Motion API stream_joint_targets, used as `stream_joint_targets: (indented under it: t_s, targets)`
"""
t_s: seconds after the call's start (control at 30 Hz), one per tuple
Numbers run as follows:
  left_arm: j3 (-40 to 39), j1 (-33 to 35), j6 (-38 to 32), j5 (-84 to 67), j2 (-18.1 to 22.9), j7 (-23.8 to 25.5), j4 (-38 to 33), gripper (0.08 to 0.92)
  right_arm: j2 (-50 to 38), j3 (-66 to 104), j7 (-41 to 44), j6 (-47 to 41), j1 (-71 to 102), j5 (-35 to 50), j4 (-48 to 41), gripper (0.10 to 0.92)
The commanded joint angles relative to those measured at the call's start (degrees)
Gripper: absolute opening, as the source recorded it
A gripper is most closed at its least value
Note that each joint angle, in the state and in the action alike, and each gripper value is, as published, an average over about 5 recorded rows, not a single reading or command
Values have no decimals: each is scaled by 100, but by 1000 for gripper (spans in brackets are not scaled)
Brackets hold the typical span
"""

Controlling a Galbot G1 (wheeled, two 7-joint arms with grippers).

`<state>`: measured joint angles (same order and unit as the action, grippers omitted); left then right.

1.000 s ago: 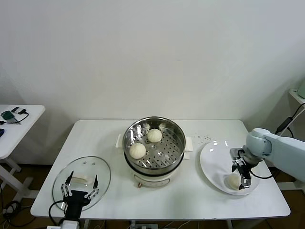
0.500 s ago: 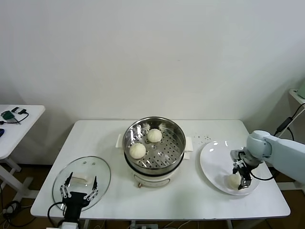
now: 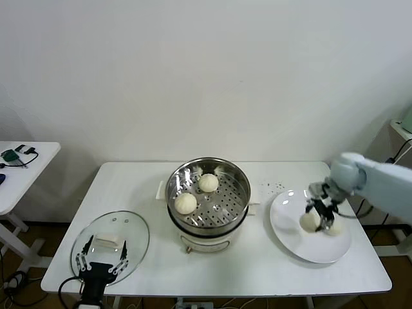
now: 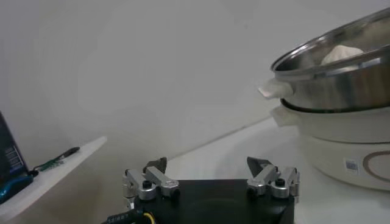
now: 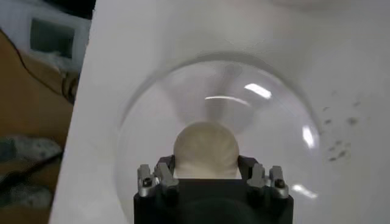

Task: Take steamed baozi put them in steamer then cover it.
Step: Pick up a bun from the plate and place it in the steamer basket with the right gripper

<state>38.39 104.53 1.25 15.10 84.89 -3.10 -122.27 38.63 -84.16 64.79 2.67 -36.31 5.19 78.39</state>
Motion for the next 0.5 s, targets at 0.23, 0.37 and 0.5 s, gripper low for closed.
stream_joint_targets:
  t_s: [0.23,0.37,0.5]
  targets:
    - [29,118,-23,-9,58,-14,-7,823,1741,-184,282,2430,-1991,-634,501,671]
    - [73,120,-28,-4,44,-12,-17,823,2217,122,268,2457,-1670,-814,660,675]
    - [97,132,-46,-39,32,-16,9,823,2755,347,252,2464,-1242,-1108,686,678]
